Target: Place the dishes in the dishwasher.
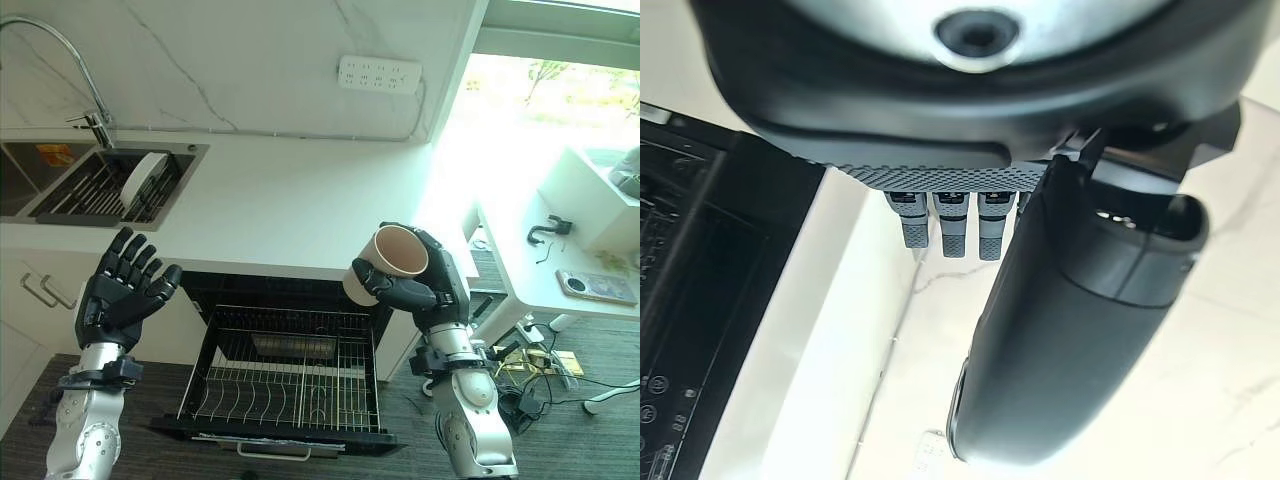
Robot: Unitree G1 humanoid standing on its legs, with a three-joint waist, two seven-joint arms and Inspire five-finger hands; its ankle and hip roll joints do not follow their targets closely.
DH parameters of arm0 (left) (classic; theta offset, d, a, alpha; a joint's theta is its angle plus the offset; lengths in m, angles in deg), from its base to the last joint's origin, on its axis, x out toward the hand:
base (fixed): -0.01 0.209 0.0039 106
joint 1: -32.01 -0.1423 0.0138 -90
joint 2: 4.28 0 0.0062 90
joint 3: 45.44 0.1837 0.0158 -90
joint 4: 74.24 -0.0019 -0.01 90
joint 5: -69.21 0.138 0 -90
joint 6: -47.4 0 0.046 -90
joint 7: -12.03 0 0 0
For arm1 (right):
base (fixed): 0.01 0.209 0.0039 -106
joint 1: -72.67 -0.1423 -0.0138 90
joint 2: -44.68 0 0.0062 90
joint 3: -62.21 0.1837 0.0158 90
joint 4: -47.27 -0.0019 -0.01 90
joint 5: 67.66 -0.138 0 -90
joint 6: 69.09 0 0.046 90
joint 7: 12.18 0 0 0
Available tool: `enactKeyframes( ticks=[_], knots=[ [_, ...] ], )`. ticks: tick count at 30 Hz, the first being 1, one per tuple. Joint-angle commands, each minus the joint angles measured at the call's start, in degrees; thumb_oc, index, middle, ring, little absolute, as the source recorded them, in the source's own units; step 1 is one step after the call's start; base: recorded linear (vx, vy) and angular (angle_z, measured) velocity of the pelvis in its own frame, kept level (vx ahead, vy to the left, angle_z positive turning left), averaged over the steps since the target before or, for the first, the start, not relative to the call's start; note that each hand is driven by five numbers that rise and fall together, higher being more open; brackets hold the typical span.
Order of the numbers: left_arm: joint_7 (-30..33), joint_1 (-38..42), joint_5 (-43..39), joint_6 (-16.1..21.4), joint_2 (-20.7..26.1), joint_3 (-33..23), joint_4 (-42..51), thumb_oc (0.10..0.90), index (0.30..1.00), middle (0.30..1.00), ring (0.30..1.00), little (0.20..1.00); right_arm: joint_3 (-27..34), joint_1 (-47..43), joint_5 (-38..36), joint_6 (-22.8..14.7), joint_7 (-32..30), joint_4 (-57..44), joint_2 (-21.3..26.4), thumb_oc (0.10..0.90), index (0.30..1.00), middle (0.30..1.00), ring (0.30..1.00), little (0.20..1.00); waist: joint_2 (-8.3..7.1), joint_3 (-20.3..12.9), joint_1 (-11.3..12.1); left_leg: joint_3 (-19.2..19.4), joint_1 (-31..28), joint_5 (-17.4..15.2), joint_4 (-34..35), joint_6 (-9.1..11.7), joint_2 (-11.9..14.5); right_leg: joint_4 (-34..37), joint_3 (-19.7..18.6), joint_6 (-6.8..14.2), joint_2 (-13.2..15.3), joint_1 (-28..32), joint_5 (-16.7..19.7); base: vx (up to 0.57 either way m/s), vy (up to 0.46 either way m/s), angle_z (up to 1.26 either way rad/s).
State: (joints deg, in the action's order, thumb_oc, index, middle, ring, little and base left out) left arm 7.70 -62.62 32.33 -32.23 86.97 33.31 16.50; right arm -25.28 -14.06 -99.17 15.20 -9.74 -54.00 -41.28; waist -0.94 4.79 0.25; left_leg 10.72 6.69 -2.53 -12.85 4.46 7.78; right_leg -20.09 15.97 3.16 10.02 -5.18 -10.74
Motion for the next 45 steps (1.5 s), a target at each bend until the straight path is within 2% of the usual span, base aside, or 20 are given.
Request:
enactKeyframes(
  ticks=[1, 4, 6, 7, 8, 9, 10, 12, 19, 22, 27, 29, 31, 35, 40, 45],
  knots=[
    [1.4, 5.2, 1.4, 6.0, 5.0, 0.2, 5.3, 0.8, 0.9, 0.9, 0.9, 0.9, 3.3, -6.5, 0.4, -7.3, -0.1, -6.5, 1.6, 0.4, 0.3, 0.3, 0.3, 0.3, 0.33, -1.9, -0.5, -2.6, -4.0, -10.7, -4.3, 0.2, 2.8, 2.9, -3.3, 3.5, 1.1, 3.2, -1.7, 0.09, 0.031, 0.0],
    [2.2, 4.1, 1.6, 4.3, 5.5, 0.8, 5.1, 0.8, 0.9, 0.9, 0.9, 0.9, 3.6, -4.8, -0.6, -2.2, 1.1, -7.8, 2.8, 0.4, 0.3, 0.3, 0.3, 0.3, 0.4, -0.3, -1.1, -2.3, -3.0, -9.6, -4.3, 0.6, 3.6, 2.9, -3.8, 3.3, 0.6, 2.2, -1.3, 0.18, 0.073, 0.0],
    [3.0, 6.4, 1.7, 5.9, 6.4, 3.6, 7.0, 0.8, 0.9, 0.9, 0.9, 0.9, 2.6, -7.0, 0.7, -3.9, 0.5, -6.7, 3.8, 0.4, 0.3, 0.3, 0.3, 0.3, 0.3, 5.1, -0.5, -4.3, 4.2, -7.2, -4.3, 0.7, 3.6, 2.9, -4.7, 3.2, 0.6, -4.5, 0.9, -0.4, -0.029, 0.09],
    [1.8, 8.0, 2.5, 7.1, 6.8, 4.3, 9.4, 0.8, 0.9, 0.9, 0.9, 0.9, 2.3, -7.8, 2.5, -4.8, 0.6, -7.6, 3.8, 0.4, 0.3, 0.3, 0.3, 0.3, 0.21, 9.3, -0.5, -5.4, 8.4, -5.6, -4.3, 0.3, 2.9, 2.9, -5.1, 2.9, 0.4, -8.8, 2.7, -0.56, -0.052, 0.23],
    [-1.9, 7.6, 2.7, 8.5, 6.6, 5.3, 13.2, 0.8, 0.9, 0.9, 0.9, 0.9, 0.9, -7.2, 3.3, -4.3, 1.7, -9.7, 3.4, 0.4, 0.3, 0.3, 0.3, 0.3, 0.23, 12.9, -0.6, -5.7, 10.7, -5.3, -4.3, -0.1, 2.0, 2.9, -5.8, 2.9, 0.4, -11.4, 3.8, -0.42, -0.015, 0.27],
    [-4.4, 7.1, 1.4, 9.3, 6.8, 6.1, 15.5, 0.8, 0.9, 0.9, 0.9, 0.9, 0.1, -6.9, 3.7, -4.2, 2.8, -10.7, 3.9, 0.4, 0.3, 0.3, 0.3, 0.3, 0.19, 14.8, -0.5, -5.5, 11.7, -5.5, -4.3, -0.2, 1.7, 2.9, -5.8, 3.3, 0.7, -12.6, 4.1, -0.2, 0.013, 0.11],
    [-4.5, 7.1, 1.3, 9.3, 6.9, 6.1, 15.5, 0.8, 0.9, 0.9, 0.9, 0.9, 0.1, -6.9, 3.7, -4.2, 2.8, -10.7, 3.9, 0.4, 0.3, 0.3, 0.3, 0.3, 0.18, 14.7, -0.5, -5.5, 11.7, -5.4, -4.3, -0.2, 1.7, 2.9, -5.8, 3.3, 0.7, -12.6, 4.1, -0.11, -0.005, 0.05],
    [-8.8, 7.0, -0.7, 9.5, 7.3, 6.5, 17.8, 0.8, 0.9, 0.9, 0.9, 0.9, -0.5, -5.9, 4.1, -4.2, 3.9, -12.1, 4.5, 0.4, 0.3, 0.3, 0.3, 0.3, 0.07, 16.1, -0.3, -5.4, 12.3, -5.7, -4.3, -0.2, 1.5, 2.9, -5.6, 3.9, 1.0, -13.1, 4.1, -0.05, -0.014, -0.1],
    [-15.5, 6.1, -3.6, 9.2, 8.5, 5.6, 22.5, 0.8, 0.9, 0.9, 0.9, 0.9, 0.1, -2.6, 4.2, -3.4, 7.3, -14.8, 5.3, 0.4, 0.3, 0.3, 0.3, 0.3, 0.44, 16.8, -0.3, -5.4, 11.8, -5.6, -4.3, 0.3, 1.6, 2.9, -4.9, 4.5, 1.3, -12.4, 3.9, 0.01, -0.005, 0.02],
    [-13.9, 4.9, -0.6, 8.7, 8.7, 5.3, 22.9, 0.8, 0.9, 0.9, 0.9, 0.9, 0.4, -1.6, 4.2, -3.3, 6.9, -14.1, 5.6, 0.4, 0.3, 0.3, 0.3, 0.3, 0.59, 16.9, -0.2, -5.6, 11.5, -5.6, -4.3, 0.4, 1.6, 2.9, -4.8, 4.4, 1.2, -12.0, 3.7, 0.03, 0.0, 0.04],
    [-7.8, 3.2, 4.3, 6.9, 10.1, 5.4, 20.5, 0.8, 0.9, 0.9, 0.9, 0.9, 0.4, -1.3, 4.5, -3.7, 5.8, -12.8, 6.4, 0.4, 0.3, 0.3, 0.3, 0.3, 1.08, 17.2, 0.2, -6.2, 11.5, -5.5, -4.3, 0.3, 1.3, 2.9, -4.8, 4.3, 1.2, -11.6, 3.4, 0.02, 0.006, 0.02],
    [-2.4, 3.4, 9.2, 5.9, 10.7, 6.2, 19.2, 0.8, 0.9, 0.9, 0.9, 0.9, -0.4, -2.5, 5.2, -4.0, 4.8, -11.8, 7.1, 0.4, 0.3, 0.3, 0.3, 0.3, 1.26, 17.6, 0.3, -6.5, 11.5, -5.5, -4.3, 0.3, 1.1, 2.9, -4.9, 4.2, 1.2, -11.5, 3.2, 0.03, 0.009, 0.05],
    [4.7, 4.9, 15.7, 3.2, 11.9, 7.3, 16.5, 0.8, 0.9, 0.9, 0.9, 0.9, -1.7, -5.4, 6.3, -4.6, 2.7, -10.1, 8.0, 0.4, 0.3, 0.3, 0.3, 0.3, 1.49, 18.0, 0.8, -6.9, 11.7, -5.7, -4.3, 0.2, 0.8, 2.9, -4.8, 4.2, 1.3, -11.5, 3.0, 0.02, 0.006, 0.06],
    [6.4, 6.9, 20.5, -2.1, 13.1, 9.1, 13.6, 0.8, 0.9, 0.9, 0.9, 0.9, -2.4, -8.4, 6.6, -4.4, 0.5, -8.7, 9.1, 0.4, 0.3, 0.3, 0.3, 0.3, 1.59, 18.4, 1.1, -7.1, 12.0, -5.7, -4.3, 0.2, 0.6, 2.9, -4.6, 4.3, 1.4, -11.8, 3.2, 0.01, -0.012, 0.07],
    [9.9, 8.1, 25.5, -5.5, 14.2, 12.1, 8.3, 0.8, 0.9, 0.9, 0.9, 0.9, -3.5, -10.5, 6.2, -5.5, -0.5, -6.7, 9.7, 0.4, 0.3, 0.3, 0.3, 0.3, 1.71, 18.9, 0.9, -6.9, 12.1, -5.7, -4.3, 0.1, 0.7, 2.9, -4.9, 4.4, 1.4, -12.1, 3.3, 0.0, -0.002, 0.01],
    [8.0, 12.4, 32.6, -14.0, 16.2, 18.5, 1.2, 0.8, 0.9, 0.9, 0.9, 0.9, -5.6, -14.3, 7.2, -5.3, -1.4, -4.0, 10.9, 0.4, 0.3, 0.3, 0.3, 0.3, 1.98, 19.2, 0.3, -6.5, 11.9, -5.6, -4.3, 0.1, 0.8, 2.9, -5.2, 4.6, 1.3, -12.2, 3.5, 0.0, 0.0, 0.0]
  ],
)
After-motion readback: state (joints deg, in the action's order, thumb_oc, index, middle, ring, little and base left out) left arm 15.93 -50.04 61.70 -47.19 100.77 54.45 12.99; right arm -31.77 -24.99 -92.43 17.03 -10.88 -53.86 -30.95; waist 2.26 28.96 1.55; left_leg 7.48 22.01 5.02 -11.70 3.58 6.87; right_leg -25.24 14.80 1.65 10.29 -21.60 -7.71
